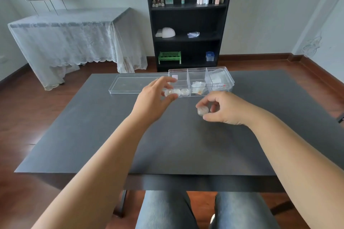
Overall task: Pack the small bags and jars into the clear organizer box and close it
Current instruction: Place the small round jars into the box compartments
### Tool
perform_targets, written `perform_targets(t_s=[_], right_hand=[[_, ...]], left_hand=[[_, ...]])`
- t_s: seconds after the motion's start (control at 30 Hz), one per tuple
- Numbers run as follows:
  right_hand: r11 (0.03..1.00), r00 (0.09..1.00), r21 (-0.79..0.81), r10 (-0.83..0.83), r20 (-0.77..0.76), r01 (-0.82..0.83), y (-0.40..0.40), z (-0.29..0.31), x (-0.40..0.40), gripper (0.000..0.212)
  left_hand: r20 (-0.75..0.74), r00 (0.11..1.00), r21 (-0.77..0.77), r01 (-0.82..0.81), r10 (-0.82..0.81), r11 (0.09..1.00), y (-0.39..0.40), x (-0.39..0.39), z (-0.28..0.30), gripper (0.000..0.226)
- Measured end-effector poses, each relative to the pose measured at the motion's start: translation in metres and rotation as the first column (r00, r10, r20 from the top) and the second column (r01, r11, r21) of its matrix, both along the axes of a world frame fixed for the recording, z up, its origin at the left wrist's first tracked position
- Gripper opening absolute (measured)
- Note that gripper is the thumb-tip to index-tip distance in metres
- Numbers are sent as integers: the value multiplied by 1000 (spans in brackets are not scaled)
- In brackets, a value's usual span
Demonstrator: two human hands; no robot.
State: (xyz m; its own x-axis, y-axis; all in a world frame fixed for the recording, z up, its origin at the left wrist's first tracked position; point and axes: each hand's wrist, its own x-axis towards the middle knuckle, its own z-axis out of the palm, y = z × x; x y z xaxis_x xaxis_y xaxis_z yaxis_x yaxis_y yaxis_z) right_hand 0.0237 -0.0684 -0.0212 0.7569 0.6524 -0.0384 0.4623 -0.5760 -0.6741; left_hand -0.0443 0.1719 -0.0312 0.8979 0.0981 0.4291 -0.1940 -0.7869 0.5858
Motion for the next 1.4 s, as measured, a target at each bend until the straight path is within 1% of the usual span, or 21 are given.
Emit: perform_targets(t_s=[0.13, 0.27, 0.33, 0.47, 0.57, 0.67, 0.8, 0.87, 0.9, 0.97, 1.03, 1.07, 1.13, 1.2, 1.3, 1.4], right_hand=[[998, 992, 38, -56, 114, 52, 10, 20, 18, 33], [992, 980, 98, -93, 178, 76, 17, 30, 28, 28], [989, 977, 122, -109, 186, 87, 18, 29, 31, 26], [988, 979, 120, -118, 167, 99, 14, 21, 34, 28], [988, 980, 106, -130, 147, 115, 11, 18, 37, 30], [987, 980, 101, -136, 146, 122, 11, 18, 41, 29], [977, 971, 129, -189, 146, 171, 19, 19, 50, 27], [968, 963, 154, -221, 154, 198, 26, 19, 58, 25], [964, 959, 166, -235, 156, 209, 30, 19, 63, 24], [961, 954, 171, -248, 170, 219, 40, 20, 73, 26], [968, 953, 146, -231, 198, 204, 51, 20, 83, 32], [974, 955, 125, -214, 205, 191, 57, 21, 87, 33], [986, 966, 72, -163, 202, 152, 69, 23, 93, 34], [995, 975, 2, -98, 198, 100, 81, 25, 97, 36], [988, 982, -150, -4, 186, 32, 95, 28, 99, 42], [953, 973, -299, 23, 229, 48, 105, 29, 101, 42]], left_hand=[[-53, 998, 113, -12, 18, 993, -4, 45, 24, 30], [-139, 989, 276, -18, 58, 961, -5, 89, 39, 21], [-201, 976, 376, 1, 81, 927, -7, 103, 39, 21], [-341, 937, 526, 123, 76, 842, -8, 120, 36, 25], [-415, 907, 586, 201, 78, 785, -9, 126, 35, 26], [-451, 888, 622, 240, 91, 745, -10, 128, 34, 28], [-492, 865, 574, 239, 96, 783, -6, 125, 35, 43], [-467, 881, 532, 211, 77, 820, -4, 120, 36, 48], [-432, 899, 507, 180, 68, 843, -1, 117, 36, 49], [-316, 946, 424, 76, 69, 903, 3, 108, 34, 45], [-170, 981, 282, -46, 98, 958, 8, 97, 27, 37], [-104, 987, 214, -98, 122, 972, 9, 91, 22, 33], [-29, 981, 142, -187, 193, 972, 8, 83, 9, 28], [-36, 965, 132, -252, 258, 959, 5, 78, -3, 32], [-84, 950, 144, -288, 302, 947, 1, 77, -15, 41], [-93, 942, 146, -308, 323, 940, -2, 76, -23, 43]])
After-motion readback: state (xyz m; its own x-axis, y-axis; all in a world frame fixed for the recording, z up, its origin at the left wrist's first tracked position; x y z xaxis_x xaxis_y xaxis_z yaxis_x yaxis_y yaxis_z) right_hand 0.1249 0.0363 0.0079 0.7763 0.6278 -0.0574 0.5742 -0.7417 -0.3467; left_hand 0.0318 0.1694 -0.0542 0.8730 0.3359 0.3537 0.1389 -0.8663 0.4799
